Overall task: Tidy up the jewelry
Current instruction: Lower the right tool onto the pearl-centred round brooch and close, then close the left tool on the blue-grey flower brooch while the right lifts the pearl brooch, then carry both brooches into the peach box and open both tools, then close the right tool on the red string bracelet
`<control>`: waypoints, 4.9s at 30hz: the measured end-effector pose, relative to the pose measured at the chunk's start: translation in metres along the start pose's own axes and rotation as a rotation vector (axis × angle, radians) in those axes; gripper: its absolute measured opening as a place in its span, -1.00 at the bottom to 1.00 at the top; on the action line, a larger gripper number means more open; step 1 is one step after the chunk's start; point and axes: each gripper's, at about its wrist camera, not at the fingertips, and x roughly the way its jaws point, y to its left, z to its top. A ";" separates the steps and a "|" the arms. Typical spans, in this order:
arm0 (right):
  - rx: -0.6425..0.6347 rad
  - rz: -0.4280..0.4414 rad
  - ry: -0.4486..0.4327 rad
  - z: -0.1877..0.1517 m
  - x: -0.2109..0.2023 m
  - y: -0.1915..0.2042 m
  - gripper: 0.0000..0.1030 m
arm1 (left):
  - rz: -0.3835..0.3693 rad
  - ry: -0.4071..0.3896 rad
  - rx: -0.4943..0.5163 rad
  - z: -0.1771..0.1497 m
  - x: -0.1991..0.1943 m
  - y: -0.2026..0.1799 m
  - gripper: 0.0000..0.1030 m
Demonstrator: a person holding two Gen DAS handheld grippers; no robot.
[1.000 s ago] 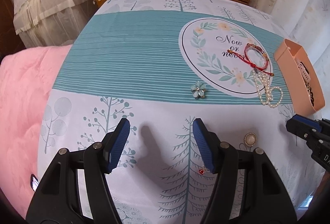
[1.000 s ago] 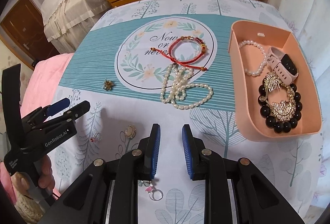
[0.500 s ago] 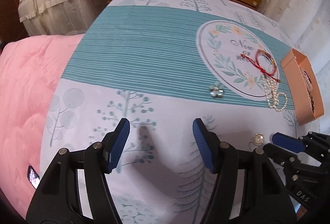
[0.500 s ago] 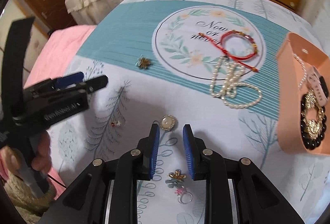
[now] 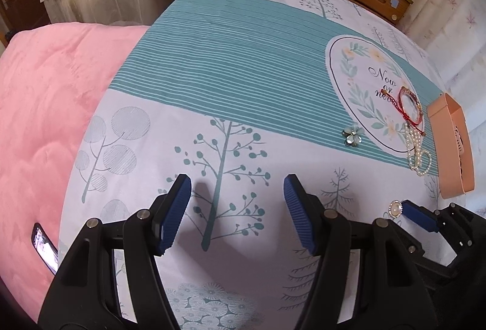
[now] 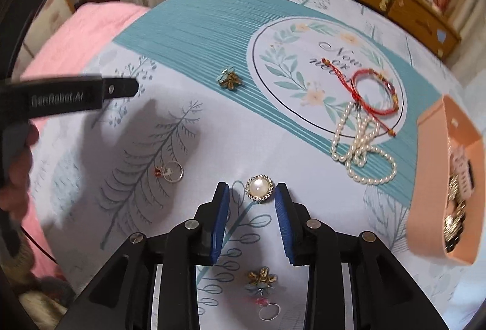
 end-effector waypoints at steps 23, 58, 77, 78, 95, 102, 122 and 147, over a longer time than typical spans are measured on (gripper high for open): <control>0.150 0.093 -0.087 -0.021 -0.030 -0.047 -0.67 | -0.060 0.025 0.122 0.057 0.035 -0.101 0.19; 0.408 0.013 -0.319 -0.073 -0.122 -0.147 -0.67 | -0.133 -0.046 0.245 0.053 -0.027 -0.184 -0.71; 0.687 -0.052 -0.301 -0.125 -0.099 -0.242 -0.31 | -0.276 0.005 0.508 0.011 -0.030 -0.338 -0.69; 0.687 -0.060 -0.309 -0.126 -0.101 -0.242 -0.31 | -0.272 0.002 0.510 0.011 -0.027 -0.338 -0.68; 0.605 -0.075 -0.311 -0.114 -0.118 -0.218 -0.31 | -0.177 -0.097 0.515 0.005 -0.046 -0.296 0.07; 0.503 -0.034 -0.289 -0.081 -0.128 -0.198 -0.31 | -0.135 -0.093 0.411 0.029 -0.049 -0.238 0.07; 0.351 0.026 -0.014 0.101 -0.028 -0.166 -0.31 | -0.041 -0.012 0.148 0.074 0.006 -0.119 0.07; 0.355 -0.051 0.092 0.108 0.031 -0.193 -0.78 | -0.157 0.064 0.292 0.047 0.021 -0.171 0.07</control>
